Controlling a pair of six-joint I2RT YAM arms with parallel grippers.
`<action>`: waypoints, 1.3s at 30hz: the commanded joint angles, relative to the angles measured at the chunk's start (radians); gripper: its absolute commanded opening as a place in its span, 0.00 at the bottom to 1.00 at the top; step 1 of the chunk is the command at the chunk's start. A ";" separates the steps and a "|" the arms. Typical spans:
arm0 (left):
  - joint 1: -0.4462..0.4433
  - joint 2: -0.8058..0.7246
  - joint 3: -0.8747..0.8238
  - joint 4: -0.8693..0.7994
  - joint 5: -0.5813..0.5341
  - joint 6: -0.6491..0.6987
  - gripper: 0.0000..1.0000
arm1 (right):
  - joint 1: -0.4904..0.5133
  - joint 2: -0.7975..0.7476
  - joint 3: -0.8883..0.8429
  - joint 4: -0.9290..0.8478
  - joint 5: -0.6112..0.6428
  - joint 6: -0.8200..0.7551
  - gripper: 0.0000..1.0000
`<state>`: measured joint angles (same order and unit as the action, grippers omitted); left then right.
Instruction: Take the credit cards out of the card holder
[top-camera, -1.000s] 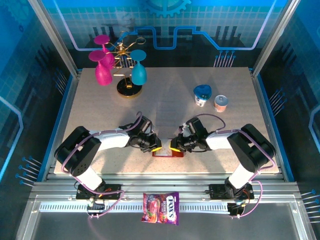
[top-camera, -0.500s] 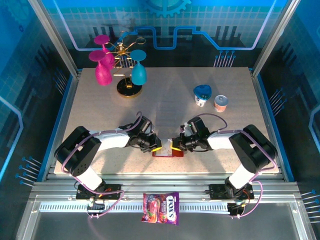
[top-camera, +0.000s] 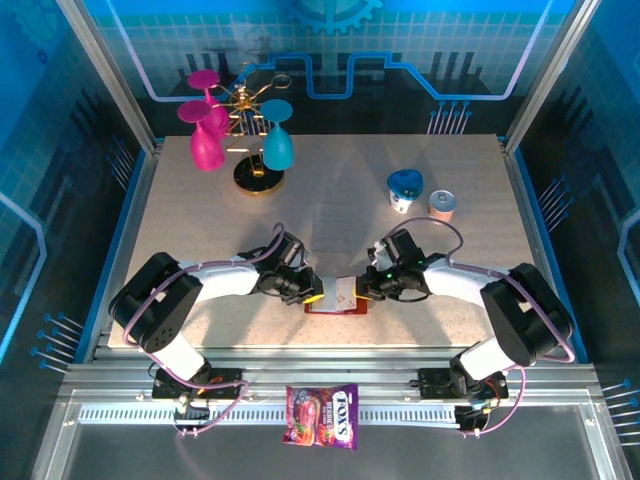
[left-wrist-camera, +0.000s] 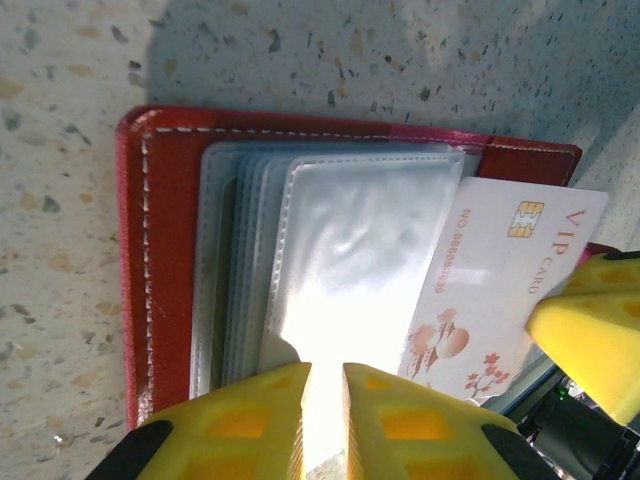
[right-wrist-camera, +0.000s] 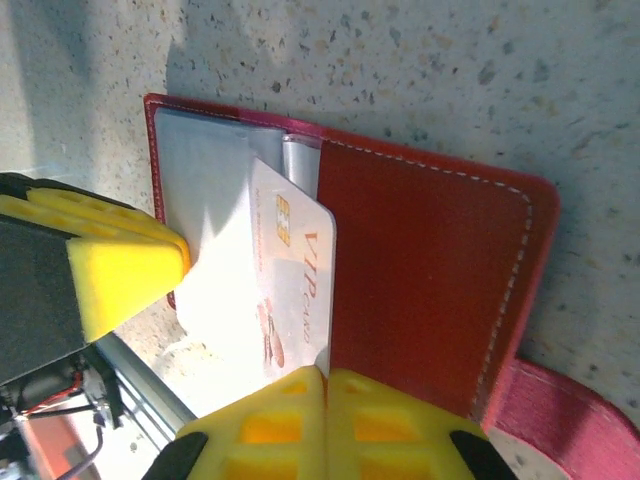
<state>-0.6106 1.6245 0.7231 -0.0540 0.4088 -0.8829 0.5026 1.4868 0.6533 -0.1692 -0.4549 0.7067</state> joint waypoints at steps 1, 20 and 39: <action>0.007 0.008 -0.025 -0.019 0.006 0.015 0.17 | -0.010 -0.022 0.031 -0.134 0.062 -0.062 0.05; 0.007 0.021 -0.026 0.008 0.014 0.006 0.18 | 0.037 -0.020 0.037 -0.052 -0.004 0.052 0.16; 0.007 -0.004 -0.013 0.005 0.004 0.000 0.18 | 0.043 -0.047 0.062 -0.101 0.028 0.040 0.07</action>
<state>-0.6106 1.6299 0.7155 -0.0177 0.4164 -0.8837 0.5320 1.4712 0.6827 -0.2310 -0.4431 0.7513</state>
